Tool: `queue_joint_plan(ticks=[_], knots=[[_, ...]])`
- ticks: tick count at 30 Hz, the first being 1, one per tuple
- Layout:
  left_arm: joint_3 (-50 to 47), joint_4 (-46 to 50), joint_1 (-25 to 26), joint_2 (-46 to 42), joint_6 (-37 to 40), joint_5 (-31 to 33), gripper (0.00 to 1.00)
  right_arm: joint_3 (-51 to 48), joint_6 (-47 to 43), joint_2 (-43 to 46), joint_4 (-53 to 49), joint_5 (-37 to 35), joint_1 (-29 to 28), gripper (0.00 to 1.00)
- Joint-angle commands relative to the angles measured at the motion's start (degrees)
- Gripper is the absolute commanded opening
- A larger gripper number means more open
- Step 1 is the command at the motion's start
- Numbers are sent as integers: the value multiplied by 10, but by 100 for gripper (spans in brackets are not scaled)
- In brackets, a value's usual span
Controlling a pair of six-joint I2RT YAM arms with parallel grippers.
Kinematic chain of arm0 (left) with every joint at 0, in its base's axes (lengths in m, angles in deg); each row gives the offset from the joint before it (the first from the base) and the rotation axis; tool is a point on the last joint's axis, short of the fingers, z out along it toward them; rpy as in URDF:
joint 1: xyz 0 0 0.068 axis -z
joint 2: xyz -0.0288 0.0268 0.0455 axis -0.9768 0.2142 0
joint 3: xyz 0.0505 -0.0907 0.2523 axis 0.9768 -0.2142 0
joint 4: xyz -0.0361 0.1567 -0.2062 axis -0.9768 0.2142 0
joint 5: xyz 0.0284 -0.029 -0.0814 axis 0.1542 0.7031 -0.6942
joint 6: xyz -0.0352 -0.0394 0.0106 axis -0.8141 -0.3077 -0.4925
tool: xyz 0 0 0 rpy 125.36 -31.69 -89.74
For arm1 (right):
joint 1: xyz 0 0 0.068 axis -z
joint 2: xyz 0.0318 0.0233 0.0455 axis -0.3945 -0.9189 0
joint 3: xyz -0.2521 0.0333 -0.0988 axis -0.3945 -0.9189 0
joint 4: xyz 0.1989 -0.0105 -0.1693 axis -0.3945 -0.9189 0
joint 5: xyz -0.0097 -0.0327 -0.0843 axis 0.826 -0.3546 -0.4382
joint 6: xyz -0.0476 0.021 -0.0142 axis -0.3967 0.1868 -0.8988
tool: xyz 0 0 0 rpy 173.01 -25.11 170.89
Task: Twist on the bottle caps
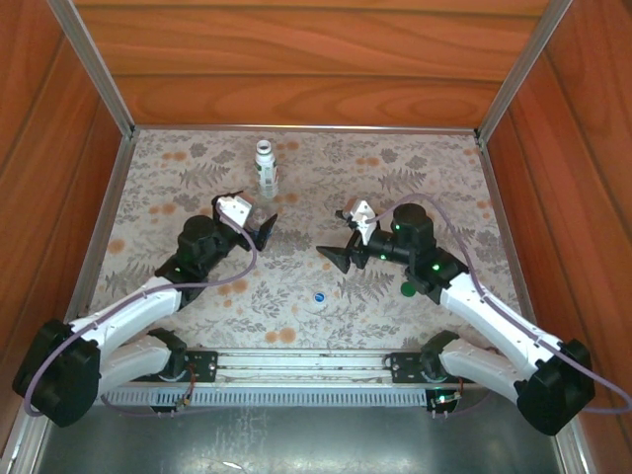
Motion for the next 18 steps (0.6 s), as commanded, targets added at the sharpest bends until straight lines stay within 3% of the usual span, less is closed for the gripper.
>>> queue_joint_plan(ticks=[1, 18], knots=[[-15, -15, 2, 12, -23, -9, 100, 6, -1, -14, 17, 22, -12, 100], [-63, -223, -6, 198, -54, 38, 100, 27, -13, -39, 5, 21, -40, 100]])
